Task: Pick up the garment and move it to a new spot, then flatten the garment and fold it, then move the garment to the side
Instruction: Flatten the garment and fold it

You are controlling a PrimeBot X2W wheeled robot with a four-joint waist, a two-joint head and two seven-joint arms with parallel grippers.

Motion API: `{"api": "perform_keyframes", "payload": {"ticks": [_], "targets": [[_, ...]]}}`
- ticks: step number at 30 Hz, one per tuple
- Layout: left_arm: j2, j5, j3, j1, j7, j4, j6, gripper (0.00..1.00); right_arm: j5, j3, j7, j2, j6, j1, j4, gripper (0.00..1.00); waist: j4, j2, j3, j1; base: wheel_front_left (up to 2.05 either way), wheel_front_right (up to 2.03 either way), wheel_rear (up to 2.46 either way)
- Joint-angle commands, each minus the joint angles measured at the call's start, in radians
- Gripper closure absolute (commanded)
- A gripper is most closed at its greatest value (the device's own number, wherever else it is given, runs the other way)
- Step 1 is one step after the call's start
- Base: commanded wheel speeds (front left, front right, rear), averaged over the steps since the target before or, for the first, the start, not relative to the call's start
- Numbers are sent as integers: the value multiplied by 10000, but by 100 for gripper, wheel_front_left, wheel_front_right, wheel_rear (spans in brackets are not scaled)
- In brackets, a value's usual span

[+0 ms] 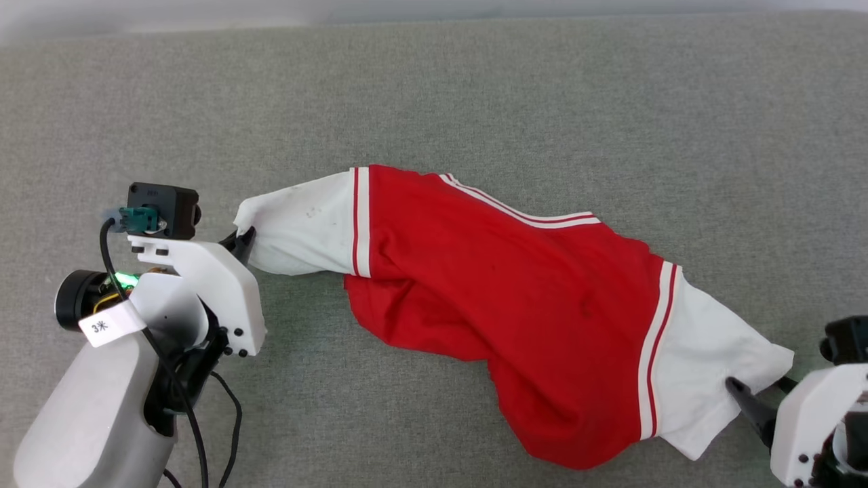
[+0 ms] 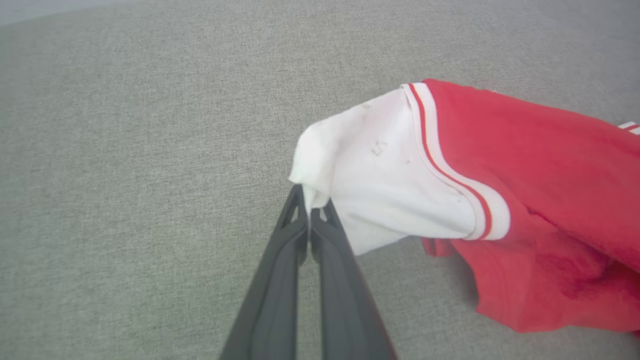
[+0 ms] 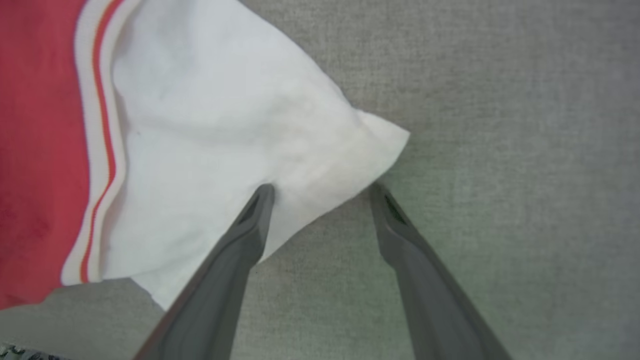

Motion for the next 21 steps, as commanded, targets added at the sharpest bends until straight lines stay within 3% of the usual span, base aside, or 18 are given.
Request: {"api": "perform_keyframes", "payload": {"ticks": [1, 9, 10, 11, 12, 21], "targets": [[-30, 36, -21, -36, -1, -123, 62, 100, 43, 229, -22, -165, -7, -355, 245, 0, 65, 0, 197, 0, 0, 0, 0], [-71, 85, -68, -178, -101, -271, 122, 100, 318, 1673, -4, -318, 19, -812, 1664, 0, 213, 0, 551, 0, 0, 0, 0], [-67, 76, -67, -175, -100, -266, 133, 100, 393, 1828, 60, -288, 38, -786, 1810, 52, 219, 0, 554, 0, 0, 0, 0], [-57, 65, -62, -165, -101, -256, 143, 100, 456, 1952, 69, -288, 56, -777, 1904, 86, 218, 0, 548, 0, 0, 0, 0], [-53, 49, -56, -155, -105, -252, 139, 100, 478, 2015, 53, -314, 56, -779, 1980, 100, 213, 0, 538, 0, 0, 0, 0], [85, 72, 65, -224, -239, -243, 190, 100, 371, 1649, -518, -957, -14, -1419, 1915, 100, 119, 0, 273, 0, 0, 0, 0]]}}
